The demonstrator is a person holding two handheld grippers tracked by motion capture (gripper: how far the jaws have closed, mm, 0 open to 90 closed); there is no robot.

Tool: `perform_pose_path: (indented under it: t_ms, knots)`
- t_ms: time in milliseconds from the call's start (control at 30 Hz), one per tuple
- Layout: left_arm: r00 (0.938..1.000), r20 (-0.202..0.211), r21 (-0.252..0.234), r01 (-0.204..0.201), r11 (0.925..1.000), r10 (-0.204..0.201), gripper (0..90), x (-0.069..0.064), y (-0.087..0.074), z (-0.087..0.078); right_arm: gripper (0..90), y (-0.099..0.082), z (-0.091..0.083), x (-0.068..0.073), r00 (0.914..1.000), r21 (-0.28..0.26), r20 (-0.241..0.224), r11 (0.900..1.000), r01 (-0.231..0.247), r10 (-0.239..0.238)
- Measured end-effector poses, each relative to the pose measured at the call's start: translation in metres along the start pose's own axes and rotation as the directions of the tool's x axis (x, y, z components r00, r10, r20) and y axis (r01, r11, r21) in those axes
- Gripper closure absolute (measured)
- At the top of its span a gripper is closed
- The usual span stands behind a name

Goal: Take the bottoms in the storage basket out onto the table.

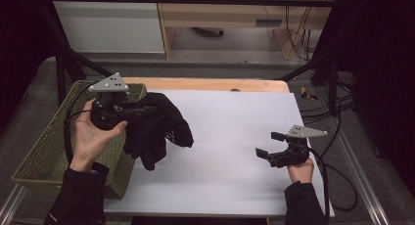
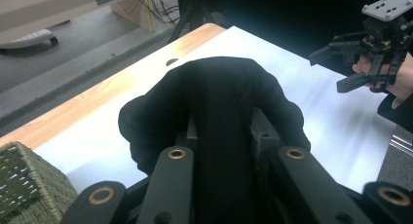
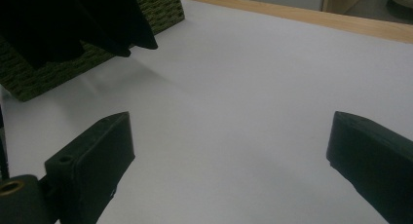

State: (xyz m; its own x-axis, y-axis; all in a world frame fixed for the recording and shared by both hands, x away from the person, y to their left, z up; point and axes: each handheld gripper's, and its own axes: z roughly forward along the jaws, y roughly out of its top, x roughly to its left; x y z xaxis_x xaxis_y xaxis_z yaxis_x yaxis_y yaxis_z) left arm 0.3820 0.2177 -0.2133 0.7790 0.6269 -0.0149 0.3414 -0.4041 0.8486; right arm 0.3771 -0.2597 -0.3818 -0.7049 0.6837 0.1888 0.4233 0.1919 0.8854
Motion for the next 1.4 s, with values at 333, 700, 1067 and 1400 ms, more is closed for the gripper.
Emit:
perform_pose_path:
  t_ms: [333,700,1067,1400]
  knots:
    - [0.9996,0.027,0.022,0.004,0.9998,-0.005,76.0,-0.004,-0.004,0.018,3.8,0.0,0.0,0.0,1.0,0.003,0.0,1.0,0.0,0.0]
    - [0.9987,0.051,0.047,-0.004,0.9989,0.002,76.0,-0.01,-0.007,0.037,3.8,0.0,0.001,0.0,1.0,0.002,-0.001,1.0,0.001,-0.001]
    - [0.9972,0.074,0.075,-0.012,0.9971,0.007,76.0,-0.017,-0.011,0.06,3.8,0.0,0.0,0.0,1.0,0.004,-0.001,1.0,0.001,-0.001]
    - [0.9966,0.081,0.1,-0.019,0.9948,0.011,75.9,-0.022,-0.016,0.078,3.8,0.0,0.0,0.0,1.0,0.003,0.0,1.0,0.001,-0.001]
